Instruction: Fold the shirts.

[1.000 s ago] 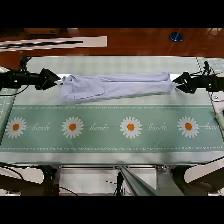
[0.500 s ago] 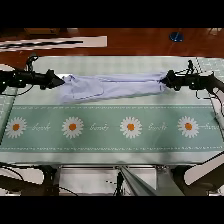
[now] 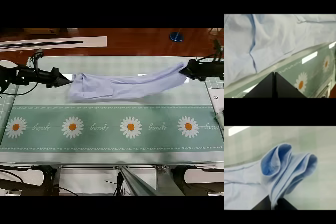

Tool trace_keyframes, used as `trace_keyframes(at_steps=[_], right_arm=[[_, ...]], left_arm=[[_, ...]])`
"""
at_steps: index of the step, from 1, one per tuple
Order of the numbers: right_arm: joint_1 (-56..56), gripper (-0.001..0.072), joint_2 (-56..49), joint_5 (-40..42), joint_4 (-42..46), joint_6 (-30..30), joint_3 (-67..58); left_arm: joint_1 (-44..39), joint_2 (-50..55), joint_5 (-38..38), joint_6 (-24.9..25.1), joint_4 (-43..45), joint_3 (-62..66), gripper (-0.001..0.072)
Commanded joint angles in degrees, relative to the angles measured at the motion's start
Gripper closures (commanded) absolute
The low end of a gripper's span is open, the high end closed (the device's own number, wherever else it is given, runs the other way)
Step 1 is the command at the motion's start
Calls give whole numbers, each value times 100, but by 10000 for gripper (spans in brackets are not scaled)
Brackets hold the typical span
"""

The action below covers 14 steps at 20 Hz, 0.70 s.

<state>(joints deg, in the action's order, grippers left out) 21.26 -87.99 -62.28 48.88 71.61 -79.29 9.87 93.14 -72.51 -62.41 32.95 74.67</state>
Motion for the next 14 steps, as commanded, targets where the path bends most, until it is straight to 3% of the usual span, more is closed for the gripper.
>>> trace_keyframes(at_steps=[1, 5, 10, 14], right_arm=[[223, 686, 778, -835, 1182, 254, -4], [304, 686, 1416, -1563, 1926, 365, -4], [304, 686, 2035, -1751, 2070, 426, -4], [302, 686, 2406, -1864, 2028, 487, -2]], left_arm=[[-647, -48, -85, -133, -625, 0, 679], [-1956, -48, 603, -315, -859, -2, 679], [-3526, -4, 2216, -686, -861, 0, 679], [-4234, 299, 2741, -990, -1088, 0, 679]])
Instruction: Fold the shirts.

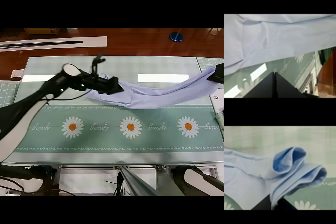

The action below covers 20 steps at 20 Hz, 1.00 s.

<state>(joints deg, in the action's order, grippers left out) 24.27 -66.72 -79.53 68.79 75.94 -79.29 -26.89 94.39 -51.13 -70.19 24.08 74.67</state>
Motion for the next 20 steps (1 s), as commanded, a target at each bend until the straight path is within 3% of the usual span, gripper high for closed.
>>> trace_keyframes(at_steps=[1, 10, 20], right_arm=[[-2, 686, 367, -175, 7, 72, -4], [-9, 686, 1314, -828, -356, 321, -2], [-9, 686, 1606, -778, -365, 535, -2]], left_arm=[[-662, 282, 601, -210, -343, 0, 679], [-1019, 885, 848, 415, -1639, 116, 679], [-1985, 1921, 254, 13, -1725, 1585, 679]])
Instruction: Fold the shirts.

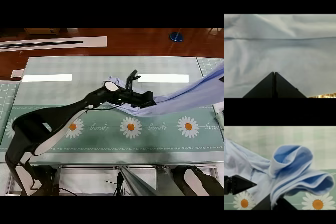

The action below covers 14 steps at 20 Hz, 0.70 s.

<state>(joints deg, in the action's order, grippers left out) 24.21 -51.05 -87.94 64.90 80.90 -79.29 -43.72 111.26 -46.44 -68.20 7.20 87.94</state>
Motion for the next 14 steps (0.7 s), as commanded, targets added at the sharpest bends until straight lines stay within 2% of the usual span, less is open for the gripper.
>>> trace_keyframes(at_steps=[1, 4, 7, 11, 14], right_arm=[[-2, 686, 39, 111, 22, 39, -2], [-2, 686, 39, 149, 17, 39, -2], [-2, 686, 39, 136, 17, 35, -2], [-4, 686, 39, 166, 0, 55, 11], [-4, 686, 39, 256, -151, 109, 229]], left_arm=[[-420, 280, -225, -223, -37, 258, 680], [-678, 459, -151, -369, -39, 260, 679], [-625, 599, -116, -258, -39, 258, 680], [109, 299, -850, 317, 116, 256, 682], [960, -372, -1386, 411, 955, 256, 682]])
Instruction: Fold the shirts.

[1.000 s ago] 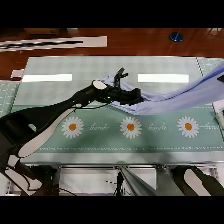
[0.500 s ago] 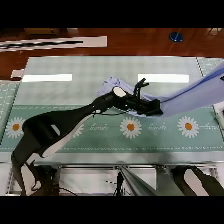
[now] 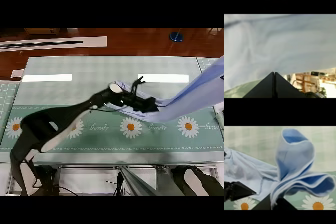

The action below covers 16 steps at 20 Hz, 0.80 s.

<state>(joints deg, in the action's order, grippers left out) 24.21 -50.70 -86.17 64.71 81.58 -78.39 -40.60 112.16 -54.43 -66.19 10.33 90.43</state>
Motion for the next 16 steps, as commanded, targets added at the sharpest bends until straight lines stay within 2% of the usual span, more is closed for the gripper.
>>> trace_keyframes(at_steps=[1, 4, 9, 13, 16], right_arm=[[-4, 686, 4, 197, -323, 44, 310], [-72, 686, 2, 887, -1008, 42, 909], [-1488, 686, -188, 2544, -1012, 229, 1742], [-2907, 686, -1029, 4048, -1025, 372, 1864], [-3906, 686, -1853, 5302, -1106, 509, 1864]], left_arm=[[960, -737, -743, 208, 942, 7, 682], [2015, -1626, -1335, 184, 1462, 7, 681], [3580, -2848, -2070, -9, 1563, 7, 681], [4253, -3510, -2736, -9, 1589, 4, 681], [4312, -3842, -3119, -7, 1591, 4, 681]])
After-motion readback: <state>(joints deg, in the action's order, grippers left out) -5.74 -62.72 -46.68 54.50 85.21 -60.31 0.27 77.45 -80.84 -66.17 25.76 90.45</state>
